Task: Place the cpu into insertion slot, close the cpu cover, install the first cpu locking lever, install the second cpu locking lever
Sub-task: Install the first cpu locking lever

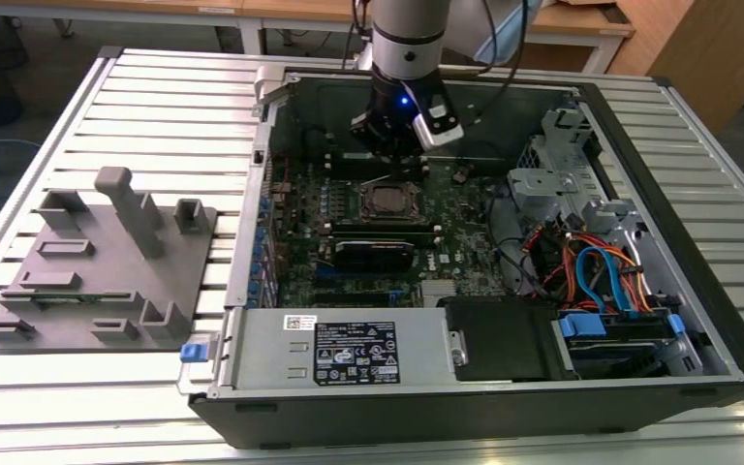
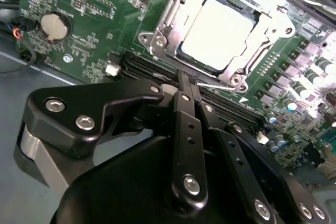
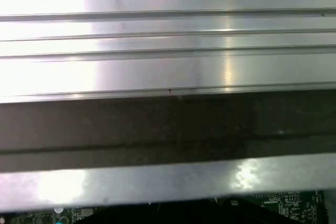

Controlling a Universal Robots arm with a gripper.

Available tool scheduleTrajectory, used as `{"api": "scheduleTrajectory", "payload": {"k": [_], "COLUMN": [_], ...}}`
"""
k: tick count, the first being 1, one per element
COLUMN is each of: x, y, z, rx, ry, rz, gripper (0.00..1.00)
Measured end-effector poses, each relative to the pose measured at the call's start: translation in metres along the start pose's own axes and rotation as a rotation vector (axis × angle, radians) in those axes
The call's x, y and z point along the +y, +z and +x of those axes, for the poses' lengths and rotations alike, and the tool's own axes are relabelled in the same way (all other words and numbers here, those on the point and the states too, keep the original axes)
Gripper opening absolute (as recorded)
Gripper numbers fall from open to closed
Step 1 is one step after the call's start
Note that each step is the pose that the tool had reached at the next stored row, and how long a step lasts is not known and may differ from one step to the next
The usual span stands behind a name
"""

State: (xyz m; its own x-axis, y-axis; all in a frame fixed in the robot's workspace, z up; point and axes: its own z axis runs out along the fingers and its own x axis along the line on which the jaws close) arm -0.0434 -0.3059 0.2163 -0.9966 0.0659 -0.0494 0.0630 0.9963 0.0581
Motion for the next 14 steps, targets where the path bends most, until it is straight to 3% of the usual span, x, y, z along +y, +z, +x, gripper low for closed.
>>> {"api": "scheduleTrajectory", "payload": {"k": [14], "x": [0.0003], "y": [-0.0124], "z": [0.0059], "rx": [-0.0074], "ry": [-0.008], "rz": [-0.0069], "gripper": [0.11]}}
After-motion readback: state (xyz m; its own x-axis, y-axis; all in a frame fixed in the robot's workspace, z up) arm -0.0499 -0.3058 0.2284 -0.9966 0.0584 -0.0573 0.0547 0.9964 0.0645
